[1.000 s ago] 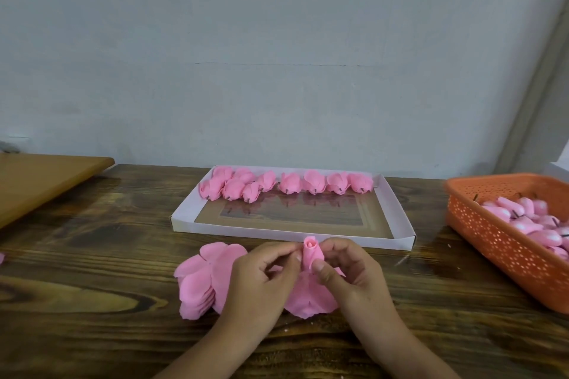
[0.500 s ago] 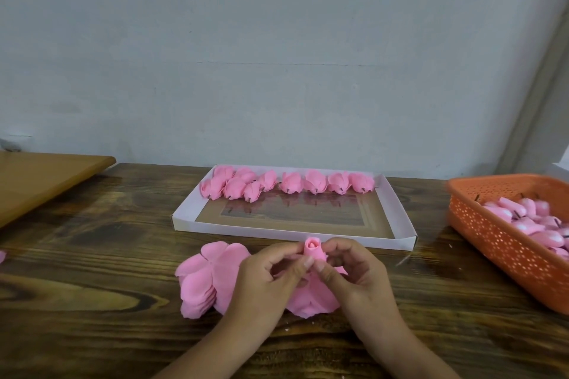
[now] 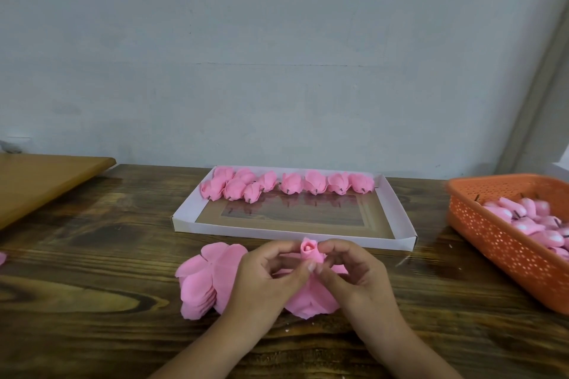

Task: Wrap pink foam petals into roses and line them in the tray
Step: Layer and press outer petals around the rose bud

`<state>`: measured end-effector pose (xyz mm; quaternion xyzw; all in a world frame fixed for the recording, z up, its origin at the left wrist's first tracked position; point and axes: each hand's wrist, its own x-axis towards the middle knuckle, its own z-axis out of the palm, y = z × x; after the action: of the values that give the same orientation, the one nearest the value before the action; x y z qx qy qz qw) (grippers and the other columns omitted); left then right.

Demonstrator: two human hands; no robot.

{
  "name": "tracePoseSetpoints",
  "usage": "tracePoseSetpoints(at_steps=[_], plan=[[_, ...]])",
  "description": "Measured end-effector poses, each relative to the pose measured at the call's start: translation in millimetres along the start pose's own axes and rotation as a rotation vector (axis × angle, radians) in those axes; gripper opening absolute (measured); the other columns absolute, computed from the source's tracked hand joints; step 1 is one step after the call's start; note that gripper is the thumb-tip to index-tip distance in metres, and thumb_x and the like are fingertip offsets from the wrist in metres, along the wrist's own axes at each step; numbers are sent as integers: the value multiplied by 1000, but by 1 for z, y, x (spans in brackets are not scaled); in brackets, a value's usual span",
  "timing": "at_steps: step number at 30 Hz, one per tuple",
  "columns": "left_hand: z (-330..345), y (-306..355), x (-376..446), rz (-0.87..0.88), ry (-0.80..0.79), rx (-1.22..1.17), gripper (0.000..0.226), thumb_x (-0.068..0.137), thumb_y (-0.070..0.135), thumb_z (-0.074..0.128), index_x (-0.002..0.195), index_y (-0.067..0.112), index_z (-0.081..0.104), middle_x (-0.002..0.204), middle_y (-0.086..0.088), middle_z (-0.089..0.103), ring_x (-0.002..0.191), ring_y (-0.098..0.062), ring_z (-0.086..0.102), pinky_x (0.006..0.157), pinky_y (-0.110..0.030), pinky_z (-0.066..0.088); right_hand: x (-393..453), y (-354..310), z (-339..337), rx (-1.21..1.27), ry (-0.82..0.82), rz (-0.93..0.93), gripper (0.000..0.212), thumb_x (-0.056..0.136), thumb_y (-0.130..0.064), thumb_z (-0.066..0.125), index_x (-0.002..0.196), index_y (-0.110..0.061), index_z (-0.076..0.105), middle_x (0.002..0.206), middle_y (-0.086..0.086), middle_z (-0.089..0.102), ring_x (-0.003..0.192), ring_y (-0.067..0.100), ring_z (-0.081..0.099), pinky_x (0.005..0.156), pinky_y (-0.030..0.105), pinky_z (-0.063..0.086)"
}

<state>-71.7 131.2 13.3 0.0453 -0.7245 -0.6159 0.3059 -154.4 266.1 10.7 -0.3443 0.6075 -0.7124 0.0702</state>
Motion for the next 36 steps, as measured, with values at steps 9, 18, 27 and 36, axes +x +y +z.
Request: tracePoseSetpoints(at_steps=[9, 18, 27, 36], plan=[[2, 1, -1, 21, 137, -12, 28, 81, 6, 79, 95, 29, 77, 91, 6, 79, 83, -12, 76, 65, -20, 59, 0, -2, -4, 66, 143, 243, 35, 74, -36, 69, 108, -43, 67, 94, -4, 70, 85, 11, 70, 67, 22, 54], [2, 12, 0, 21, 239, -105, 25, 72, 32, 89, 90, 45, 78, 84, 0, 79, 77, -24, 72, 66, -33, 60, 4, -10, -1, 290, 40, 475, 21, 95, -30, 60, 88, -22, 77, 101, 12, 76, 80, 19, 73, 65, 28, 56], [3, 9, -2, -15, 156, -104, 19, 74, 19, 85, 92, 23, 79, 87, 1, 79, 79, -12, 75, 64, -19, 57, 7, -10, -8, 243, 166, 422, 21, 85, -7, 72, 104, -16, 71, 87, 11, 73, 63, 18, 67, 57, 32, 54], [5, -3, -4, 6, 108, 51, 34, 79, 2, 83, 98, 30, 77, 90, 5, 79, 85, -12, 76, 72, -23, 60, 2, -16, -5, 118, 202, 134, 17, 83, -1, 74, 90, -16, 76, 82, 14, 73, 71, 20, 68, 59, 27, 57]])
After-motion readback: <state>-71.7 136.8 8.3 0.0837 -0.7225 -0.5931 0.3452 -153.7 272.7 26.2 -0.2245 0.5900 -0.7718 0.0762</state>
